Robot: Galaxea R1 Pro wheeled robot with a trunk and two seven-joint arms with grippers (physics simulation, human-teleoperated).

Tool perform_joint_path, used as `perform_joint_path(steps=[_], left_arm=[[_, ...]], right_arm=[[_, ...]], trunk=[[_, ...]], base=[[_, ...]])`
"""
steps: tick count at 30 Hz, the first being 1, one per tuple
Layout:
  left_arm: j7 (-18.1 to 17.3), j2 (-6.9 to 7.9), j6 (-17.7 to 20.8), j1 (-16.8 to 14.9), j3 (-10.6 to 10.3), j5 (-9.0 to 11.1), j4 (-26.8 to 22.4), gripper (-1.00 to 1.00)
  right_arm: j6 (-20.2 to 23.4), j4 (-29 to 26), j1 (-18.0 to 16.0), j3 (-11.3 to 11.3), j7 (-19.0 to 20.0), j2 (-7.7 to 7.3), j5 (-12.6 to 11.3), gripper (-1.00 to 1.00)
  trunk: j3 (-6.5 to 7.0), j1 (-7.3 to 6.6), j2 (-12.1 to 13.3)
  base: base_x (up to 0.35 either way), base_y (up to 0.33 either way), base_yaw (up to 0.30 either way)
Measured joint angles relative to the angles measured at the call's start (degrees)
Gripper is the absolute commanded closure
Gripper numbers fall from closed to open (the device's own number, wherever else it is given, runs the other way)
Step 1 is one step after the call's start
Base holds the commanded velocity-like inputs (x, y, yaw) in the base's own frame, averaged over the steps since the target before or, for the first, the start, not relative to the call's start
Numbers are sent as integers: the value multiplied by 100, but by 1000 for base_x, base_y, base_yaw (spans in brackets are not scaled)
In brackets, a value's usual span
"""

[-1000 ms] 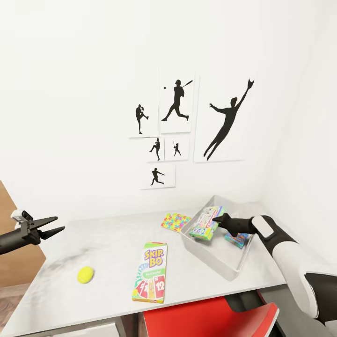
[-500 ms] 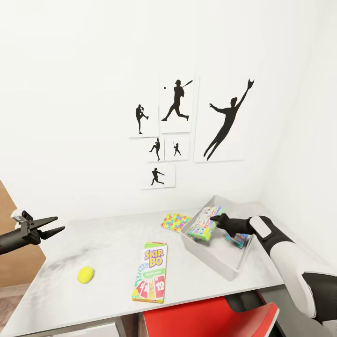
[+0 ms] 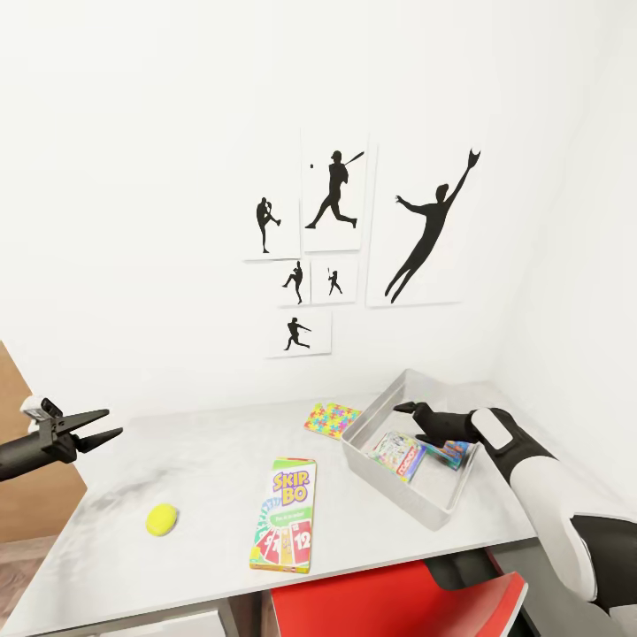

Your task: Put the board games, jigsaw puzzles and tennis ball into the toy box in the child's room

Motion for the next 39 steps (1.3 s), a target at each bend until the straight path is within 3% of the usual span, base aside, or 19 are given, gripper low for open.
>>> perform_joint_path(steps=[22, 31, 39], left_arm=[[0, -3, 0, 0, 0, 0, 1, -100], [0, -3, 0, -1, 0, 0, 0, -100], [0, -4, 0, -1, 0, -1, 0, -100]], right_arm=[[-63, -236, 12, -12, 38, -88, 10, -100], [-73, -296, 18, -74, 503, -112, 18, -100], [-68, -414, 41, -88, 630, -149, 22, -100]], trunk=[[1, 0, 0], [59, 0, 0], [130, 0, -1]], base=[[-29, 0, -1], [-8, 0, -62], [-1, 0, -101]])
